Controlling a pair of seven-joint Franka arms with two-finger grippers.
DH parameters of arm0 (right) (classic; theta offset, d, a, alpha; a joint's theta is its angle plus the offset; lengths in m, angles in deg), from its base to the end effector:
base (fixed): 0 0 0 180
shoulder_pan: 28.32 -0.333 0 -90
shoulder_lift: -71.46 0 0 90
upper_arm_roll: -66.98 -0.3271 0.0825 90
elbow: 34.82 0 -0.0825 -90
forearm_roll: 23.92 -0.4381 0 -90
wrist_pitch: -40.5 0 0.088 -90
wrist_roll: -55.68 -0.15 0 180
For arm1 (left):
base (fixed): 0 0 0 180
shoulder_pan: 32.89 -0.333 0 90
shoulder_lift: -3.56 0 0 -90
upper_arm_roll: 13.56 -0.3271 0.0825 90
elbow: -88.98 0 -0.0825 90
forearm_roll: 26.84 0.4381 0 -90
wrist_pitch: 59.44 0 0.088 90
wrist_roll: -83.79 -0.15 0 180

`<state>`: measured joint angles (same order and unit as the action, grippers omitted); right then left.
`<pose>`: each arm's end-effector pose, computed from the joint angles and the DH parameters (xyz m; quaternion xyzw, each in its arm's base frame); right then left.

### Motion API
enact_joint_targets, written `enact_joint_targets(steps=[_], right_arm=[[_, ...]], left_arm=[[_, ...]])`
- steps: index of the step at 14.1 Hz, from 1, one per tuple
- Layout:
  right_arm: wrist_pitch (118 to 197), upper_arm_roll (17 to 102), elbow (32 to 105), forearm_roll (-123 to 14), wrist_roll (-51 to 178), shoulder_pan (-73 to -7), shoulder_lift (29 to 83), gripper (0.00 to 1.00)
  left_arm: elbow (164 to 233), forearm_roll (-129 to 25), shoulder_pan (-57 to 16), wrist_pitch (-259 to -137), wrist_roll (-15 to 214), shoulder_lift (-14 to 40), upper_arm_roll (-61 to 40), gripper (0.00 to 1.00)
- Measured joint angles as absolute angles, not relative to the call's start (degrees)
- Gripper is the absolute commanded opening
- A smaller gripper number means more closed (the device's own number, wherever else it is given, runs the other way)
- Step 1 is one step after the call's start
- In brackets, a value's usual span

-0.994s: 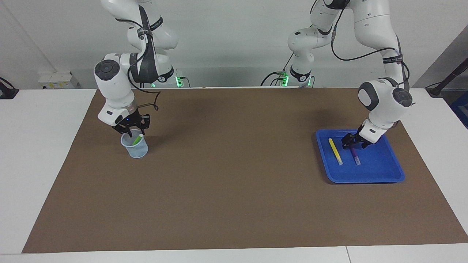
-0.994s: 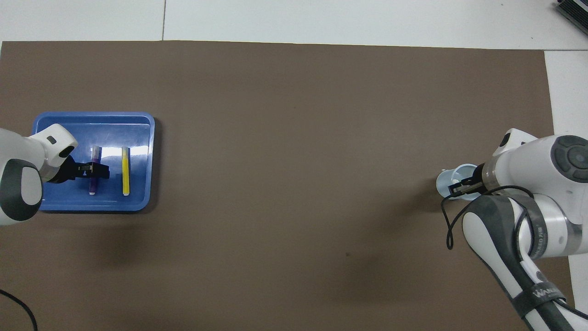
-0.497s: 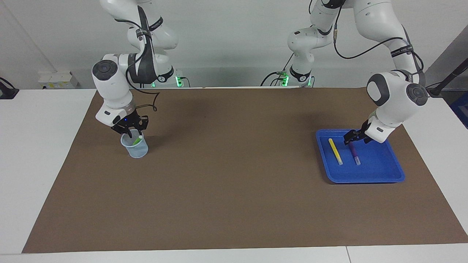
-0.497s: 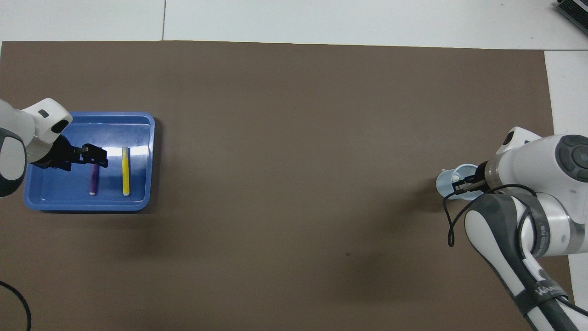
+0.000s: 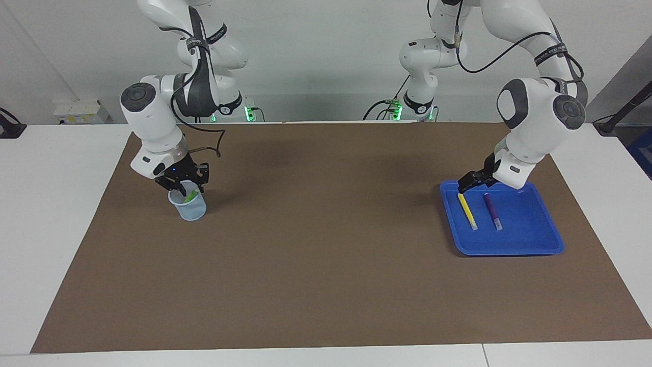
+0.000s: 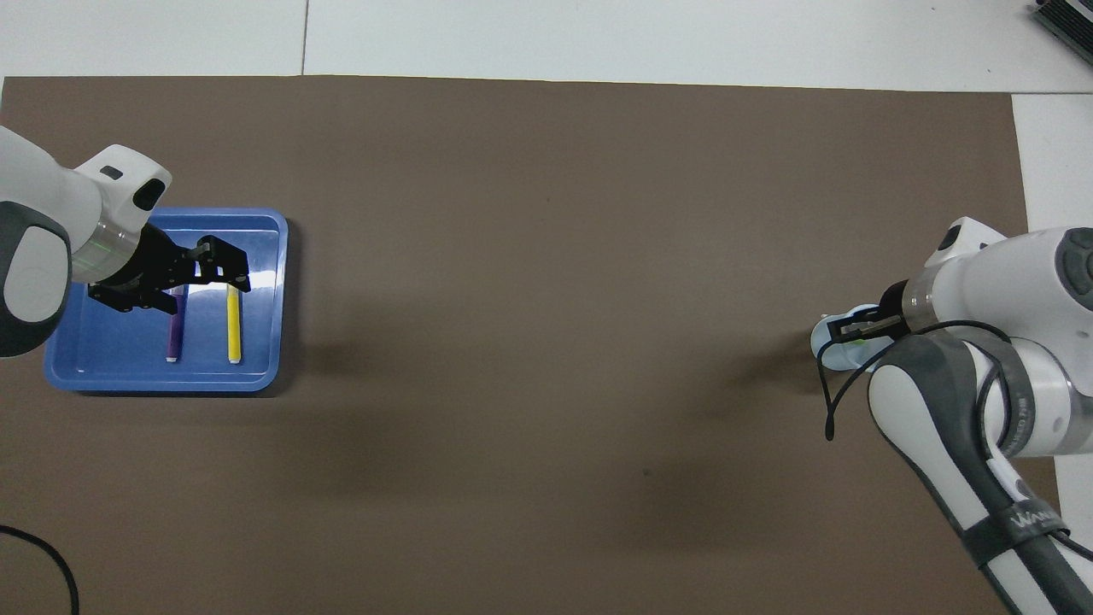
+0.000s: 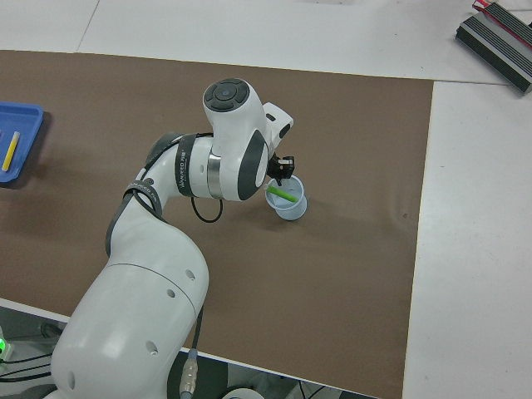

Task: Right arm passes pens to left for tray arrangement
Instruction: 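Lower the purple pen into the tray and open the left gripper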

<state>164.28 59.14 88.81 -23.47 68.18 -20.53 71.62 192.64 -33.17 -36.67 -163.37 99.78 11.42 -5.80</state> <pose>0.5813 -0.0001 0.3380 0.9938 0.1115 0.0023 0.0037 0.6296 -0.0555 0.4032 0.9886 0.1209 -0.0753 0.0495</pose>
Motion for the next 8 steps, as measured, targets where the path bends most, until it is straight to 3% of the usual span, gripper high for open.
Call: enact_joint_targets(steps=[8], right_arm=[[164.2,59.2,89.6,-23.5,67.5,-20.5,71.4,0.43]], left_arm=[[192.6,-46.6,-34.1,-162.7,116.3,5.4,-6.4,1.00]])
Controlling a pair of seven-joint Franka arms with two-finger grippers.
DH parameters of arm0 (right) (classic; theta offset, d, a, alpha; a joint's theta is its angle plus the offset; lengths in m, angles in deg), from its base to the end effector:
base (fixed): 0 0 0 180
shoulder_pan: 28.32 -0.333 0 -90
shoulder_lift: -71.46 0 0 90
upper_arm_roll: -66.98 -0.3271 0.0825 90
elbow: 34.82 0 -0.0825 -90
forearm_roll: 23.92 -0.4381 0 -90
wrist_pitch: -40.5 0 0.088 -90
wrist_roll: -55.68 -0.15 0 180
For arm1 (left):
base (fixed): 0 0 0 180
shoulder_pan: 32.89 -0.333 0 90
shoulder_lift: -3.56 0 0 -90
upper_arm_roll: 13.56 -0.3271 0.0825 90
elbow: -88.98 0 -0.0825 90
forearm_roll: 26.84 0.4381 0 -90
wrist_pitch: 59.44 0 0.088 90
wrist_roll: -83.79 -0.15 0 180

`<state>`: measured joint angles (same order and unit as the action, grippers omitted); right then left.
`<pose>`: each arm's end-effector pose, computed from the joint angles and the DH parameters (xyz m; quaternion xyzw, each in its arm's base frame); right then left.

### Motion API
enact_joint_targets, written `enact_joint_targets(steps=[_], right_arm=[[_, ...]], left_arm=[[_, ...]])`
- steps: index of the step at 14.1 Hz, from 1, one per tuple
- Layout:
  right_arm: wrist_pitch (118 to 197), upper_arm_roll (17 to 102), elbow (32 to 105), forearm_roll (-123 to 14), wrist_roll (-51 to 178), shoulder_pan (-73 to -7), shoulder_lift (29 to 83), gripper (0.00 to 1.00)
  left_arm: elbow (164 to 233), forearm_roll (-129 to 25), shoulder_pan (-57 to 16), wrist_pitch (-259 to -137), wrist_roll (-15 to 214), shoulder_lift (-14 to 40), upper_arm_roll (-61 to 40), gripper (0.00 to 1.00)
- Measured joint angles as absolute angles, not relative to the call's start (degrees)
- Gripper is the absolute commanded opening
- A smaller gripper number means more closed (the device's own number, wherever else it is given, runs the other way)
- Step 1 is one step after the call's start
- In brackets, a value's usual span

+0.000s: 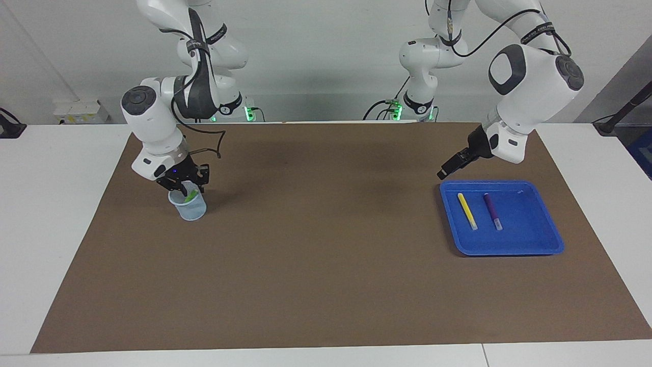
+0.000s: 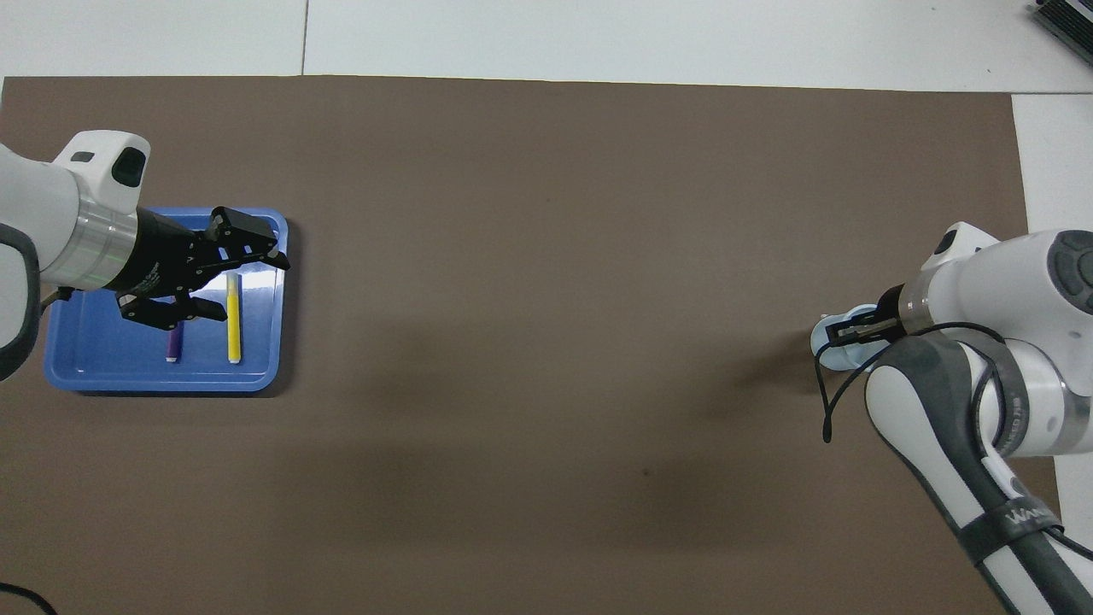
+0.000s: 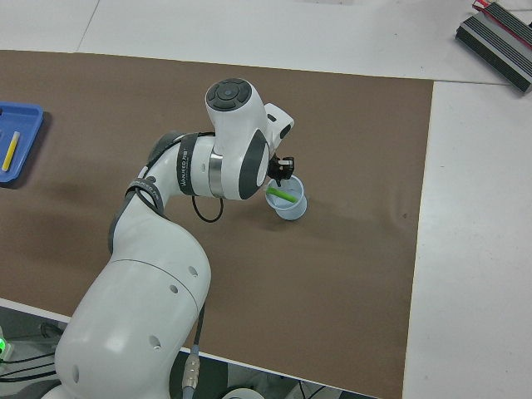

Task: Right arm passes pens to left for tray arrangement
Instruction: 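Lower the purple pen into the tray and open the left gripper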

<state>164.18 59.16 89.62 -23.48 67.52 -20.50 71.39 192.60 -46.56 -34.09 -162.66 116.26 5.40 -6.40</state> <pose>0.5765 -0.0006 0.3285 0.9944 0.1053 -0.0075 0.0023 0.6135 -0.1062 0.4741 0.9488 0.2670 -0.0734 0.1522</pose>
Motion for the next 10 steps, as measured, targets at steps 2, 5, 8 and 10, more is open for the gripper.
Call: enact_joint_targets(steps=[2,5,8,10], right_arm=[[164.2,59.2,90.0,-23.5,67.5,-20.5,71.4,0.43],[164.2,59.2,90.5,-23.5,67.5,-20.5,71.4,0.34],[164.1,59.2,90.5,-23.5,67.5,-20.4,71.4,0.20],[163.8,59.2,90.2,-23.5,67.5,-20.4,71.7,0.10]], left_arm=[[192.6,-48.8,-34.1,-163.1,119.7,4.6,-6.6,1.00],[192.6,-50.0,-34.1,-163.4,121.3,4.2,-6.6,1.00],[192.6,-50.2,-34.1,-163.5,121.6,3.9,-6.6,1.00],[192.6,-50.3,-34.1,-163.7,121.7,3.7,-6.6,1.00]])
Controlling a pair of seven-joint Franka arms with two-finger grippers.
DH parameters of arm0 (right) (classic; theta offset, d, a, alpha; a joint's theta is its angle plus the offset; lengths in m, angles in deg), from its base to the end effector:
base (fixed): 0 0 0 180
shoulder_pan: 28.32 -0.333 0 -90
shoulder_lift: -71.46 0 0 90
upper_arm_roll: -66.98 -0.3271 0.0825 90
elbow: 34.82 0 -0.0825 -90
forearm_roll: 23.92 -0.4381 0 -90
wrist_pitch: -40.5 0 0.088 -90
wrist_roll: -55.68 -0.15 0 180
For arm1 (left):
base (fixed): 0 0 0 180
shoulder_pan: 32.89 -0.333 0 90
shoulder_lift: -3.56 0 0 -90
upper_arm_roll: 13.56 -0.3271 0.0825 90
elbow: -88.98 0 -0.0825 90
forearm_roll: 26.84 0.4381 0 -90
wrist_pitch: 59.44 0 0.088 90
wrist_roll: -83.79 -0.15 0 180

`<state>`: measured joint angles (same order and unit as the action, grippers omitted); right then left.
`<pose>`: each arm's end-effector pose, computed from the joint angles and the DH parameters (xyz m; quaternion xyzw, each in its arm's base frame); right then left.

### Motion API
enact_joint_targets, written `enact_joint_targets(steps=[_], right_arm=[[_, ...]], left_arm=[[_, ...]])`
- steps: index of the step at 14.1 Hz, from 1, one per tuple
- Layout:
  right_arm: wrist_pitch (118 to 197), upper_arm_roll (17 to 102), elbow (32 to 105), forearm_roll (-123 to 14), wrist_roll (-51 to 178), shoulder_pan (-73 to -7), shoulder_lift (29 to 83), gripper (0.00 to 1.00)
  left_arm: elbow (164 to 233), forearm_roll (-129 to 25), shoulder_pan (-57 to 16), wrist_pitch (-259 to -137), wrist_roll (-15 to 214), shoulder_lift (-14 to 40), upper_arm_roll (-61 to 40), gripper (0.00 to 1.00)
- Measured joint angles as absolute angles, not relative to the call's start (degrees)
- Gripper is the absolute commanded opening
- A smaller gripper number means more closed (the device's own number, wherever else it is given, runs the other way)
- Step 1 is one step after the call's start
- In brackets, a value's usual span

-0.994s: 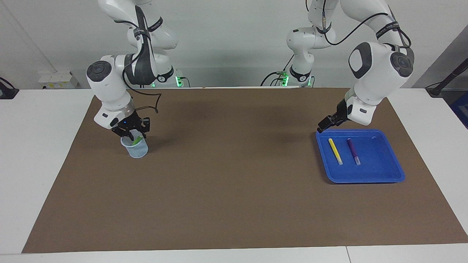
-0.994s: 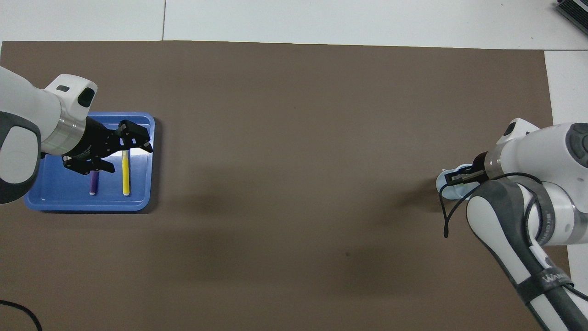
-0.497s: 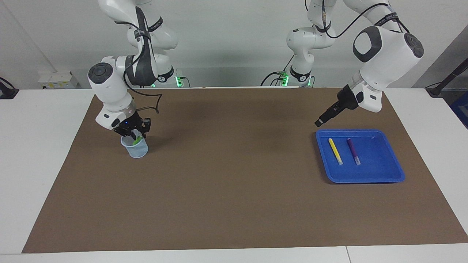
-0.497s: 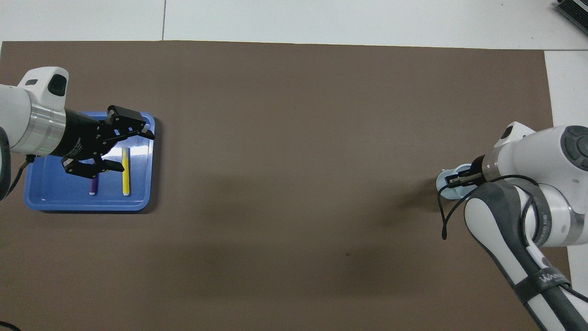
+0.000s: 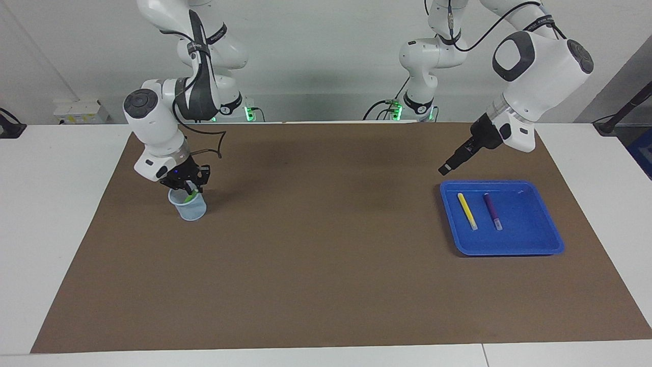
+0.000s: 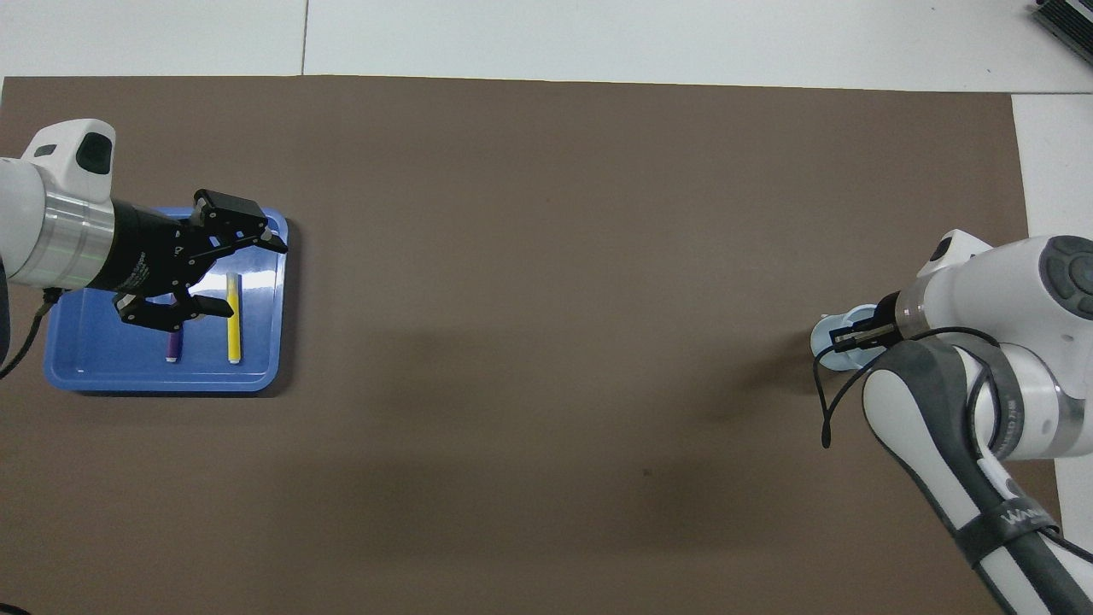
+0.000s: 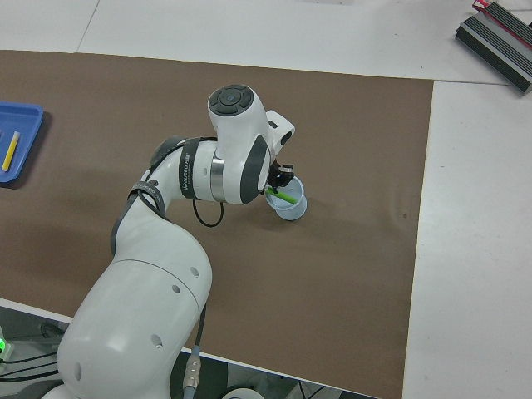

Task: Right arm passes pens to left for tray arrangement
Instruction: 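Lower the purple pen into the tray and open the left gripper, then grasp the green pen in the white cup with the right gripper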

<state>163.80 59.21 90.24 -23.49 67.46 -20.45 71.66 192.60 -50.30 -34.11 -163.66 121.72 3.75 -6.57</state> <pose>0.5719 -0.0016 0.3253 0.9945 0.1038 -0.0139 0.0019 0.6121 -0.1113 0.4960 0.9271 0.3185 -0.0702 0.1846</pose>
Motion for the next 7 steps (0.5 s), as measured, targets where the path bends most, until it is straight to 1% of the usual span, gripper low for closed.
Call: enact_joint_targets(steps=[2,3,7], right_arm=[[162.8,59.2,89.9,-23.5,67.7,-20.4,71.9,0.05],[162.3,59.2,89.3,-23.5,68.2,-20.3,72.0,0.00],[158.9,59.4,87.5,-23.5,72.4,-18.7,72.0,0.00]], left_arm=[[192.6,-50.4,-34.1,-163.7,121.8,3.6,-6.5,1.00],[192.6,-50.4,-34.1,-163.8,121.8,3.6,-6.5,1.00],[192.6,-50.6,-34.1,-163.9,122.0,3.2,-6.6,1.00]])
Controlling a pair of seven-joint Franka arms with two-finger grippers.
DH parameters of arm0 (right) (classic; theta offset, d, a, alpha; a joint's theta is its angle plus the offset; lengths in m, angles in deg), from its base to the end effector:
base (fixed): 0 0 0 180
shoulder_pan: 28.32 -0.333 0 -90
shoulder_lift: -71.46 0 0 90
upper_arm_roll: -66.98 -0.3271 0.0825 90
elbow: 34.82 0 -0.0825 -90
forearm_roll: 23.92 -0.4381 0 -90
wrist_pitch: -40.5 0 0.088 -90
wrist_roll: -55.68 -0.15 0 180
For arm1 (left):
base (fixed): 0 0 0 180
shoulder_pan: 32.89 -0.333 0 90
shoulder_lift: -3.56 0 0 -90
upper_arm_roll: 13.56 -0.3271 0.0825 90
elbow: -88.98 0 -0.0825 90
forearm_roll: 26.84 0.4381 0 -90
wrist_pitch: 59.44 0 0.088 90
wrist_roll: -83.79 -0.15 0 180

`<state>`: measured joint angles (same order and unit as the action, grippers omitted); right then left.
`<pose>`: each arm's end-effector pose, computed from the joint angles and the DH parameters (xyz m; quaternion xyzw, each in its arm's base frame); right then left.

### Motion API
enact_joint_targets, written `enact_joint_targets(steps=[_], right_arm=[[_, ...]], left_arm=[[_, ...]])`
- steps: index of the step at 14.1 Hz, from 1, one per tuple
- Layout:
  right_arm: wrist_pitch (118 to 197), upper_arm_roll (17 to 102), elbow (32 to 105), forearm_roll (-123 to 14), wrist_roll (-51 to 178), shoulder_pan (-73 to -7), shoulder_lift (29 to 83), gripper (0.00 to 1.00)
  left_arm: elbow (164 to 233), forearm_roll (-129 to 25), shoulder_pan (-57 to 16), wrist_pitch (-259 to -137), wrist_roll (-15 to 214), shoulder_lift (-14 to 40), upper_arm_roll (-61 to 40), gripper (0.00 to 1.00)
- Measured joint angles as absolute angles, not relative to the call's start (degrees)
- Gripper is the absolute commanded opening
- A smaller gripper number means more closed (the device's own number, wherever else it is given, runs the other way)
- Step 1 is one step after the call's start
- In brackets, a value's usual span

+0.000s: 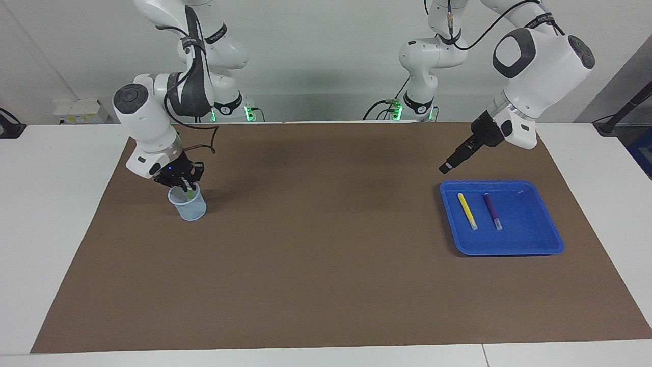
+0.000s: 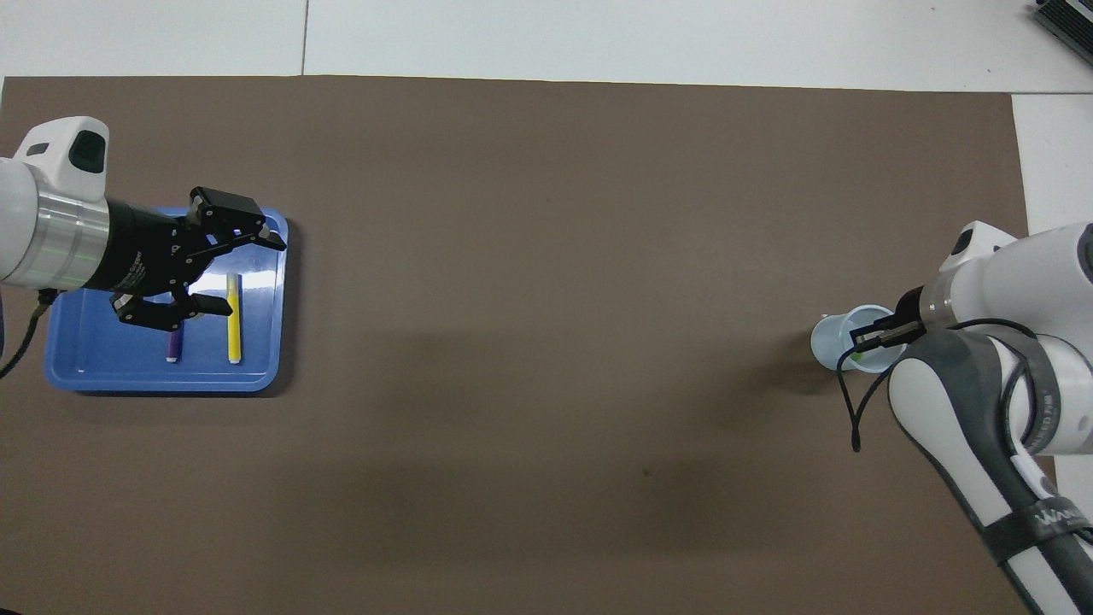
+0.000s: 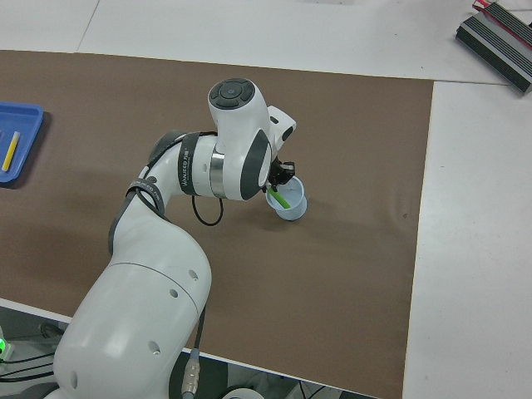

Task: Right arm passes pens to left for tray arrangement
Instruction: 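Grasp the green pen in the white cup with the right gripper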

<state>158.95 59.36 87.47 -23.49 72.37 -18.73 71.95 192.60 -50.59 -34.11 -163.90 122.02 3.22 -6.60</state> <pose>0.5742 -0.0204 0.3451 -0.9911 -0.1299 0.0295 0.0010 0.6113 -0.1115 0.5022 0.9257 0.3211 -0.0653 0.1887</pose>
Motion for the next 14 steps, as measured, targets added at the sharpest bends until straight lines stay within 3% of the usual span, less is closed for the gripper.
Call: enact_joint_targets(steps=[9,14], right_arm=[[139.4,58.1,66.8,-23.0,75.7,-20.4,72.1,0.00],[142.3,57.5,65.2,-35.5,60.2,-25.4,71.6,0.00]], left_arm=[[192.6,-52.0,-34.0,-163.9,127.9,1.7,-6.3,1.00],[195.9,-62.2,-34.0,-166.7,137.2,0.2,-6.3,1.00]])
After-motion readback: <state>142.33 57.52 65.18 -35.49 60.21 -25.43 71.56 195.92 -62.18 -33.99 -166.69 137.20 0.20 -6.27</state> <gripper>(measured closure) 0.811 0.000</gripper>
